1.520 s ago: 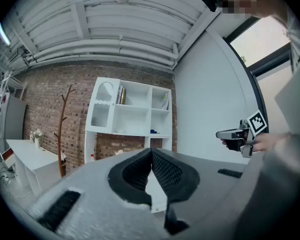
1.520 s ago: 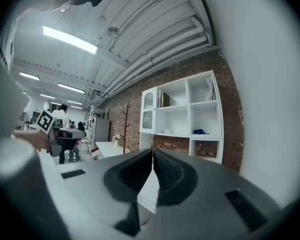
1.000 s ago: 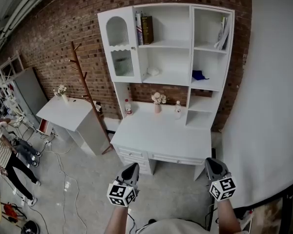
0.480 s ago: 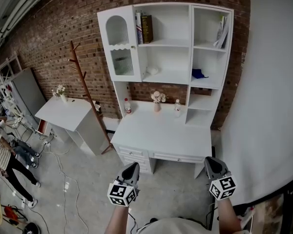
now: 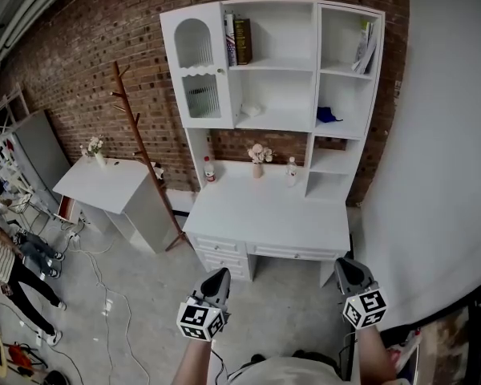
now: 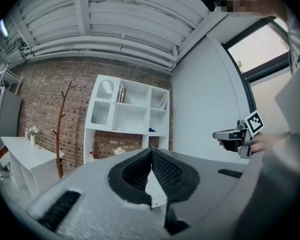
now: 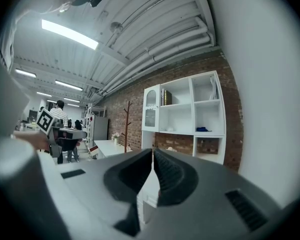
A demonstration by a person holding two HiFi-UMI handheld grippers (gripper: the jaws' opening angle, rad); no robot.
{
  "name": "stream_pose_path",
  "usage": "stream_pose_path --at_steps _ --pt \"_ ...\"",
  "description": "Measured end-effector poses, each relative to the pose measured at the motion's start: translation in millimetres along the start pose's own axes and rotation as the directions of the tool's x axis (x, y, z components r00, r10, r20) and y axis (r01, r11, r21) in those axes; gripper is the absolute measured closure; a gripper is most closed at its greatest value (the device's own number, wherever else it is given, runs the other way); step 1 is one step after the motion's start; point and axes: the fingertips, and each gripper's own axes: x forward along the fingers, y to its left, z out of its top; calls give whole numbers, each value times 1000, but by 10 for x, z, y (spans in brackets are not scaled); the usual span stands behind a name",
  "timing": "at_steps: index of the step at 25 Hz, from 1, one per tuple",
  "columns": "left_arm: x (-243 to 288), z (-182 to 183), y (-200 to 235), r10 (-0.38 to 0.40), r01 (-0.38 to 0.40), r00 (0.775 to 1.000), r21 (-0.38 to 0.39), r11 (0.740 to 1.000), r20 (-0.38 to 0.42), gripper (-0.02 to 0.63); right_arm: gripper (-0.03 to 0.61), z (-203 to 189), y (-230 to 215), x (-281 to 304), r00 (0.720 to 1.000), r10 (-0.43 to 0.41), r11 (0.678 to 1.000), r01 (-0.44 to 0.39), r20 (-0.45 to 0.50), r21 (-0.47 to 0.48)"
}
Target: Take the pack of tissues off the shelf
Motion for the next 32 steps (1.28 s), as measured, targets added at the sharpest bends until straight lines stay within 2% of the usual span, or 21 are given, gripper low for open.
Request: stream_pose_path --at_steps 9,17,24,32 --pt "-208 -96 199 -20 19 1000 -14 1000 -10 588 546 -60 332 -12 1000 -22 1000 22 -19 3" --pt "-85 -91 237 -32 32 999 -25 999 -7 588 546 -39 273 61 999 -34 999 34 -30 -2" --pt "108 -145 442 -8 7 1000 -25 1000 -18 589 546 -99 208 446 1000 -7 1000 7 -21 20" --pt "563 -92 741 35 -36 999 -16 999 -29 589 546 -104 -43 1076 999 37 999 -36 -18 29"
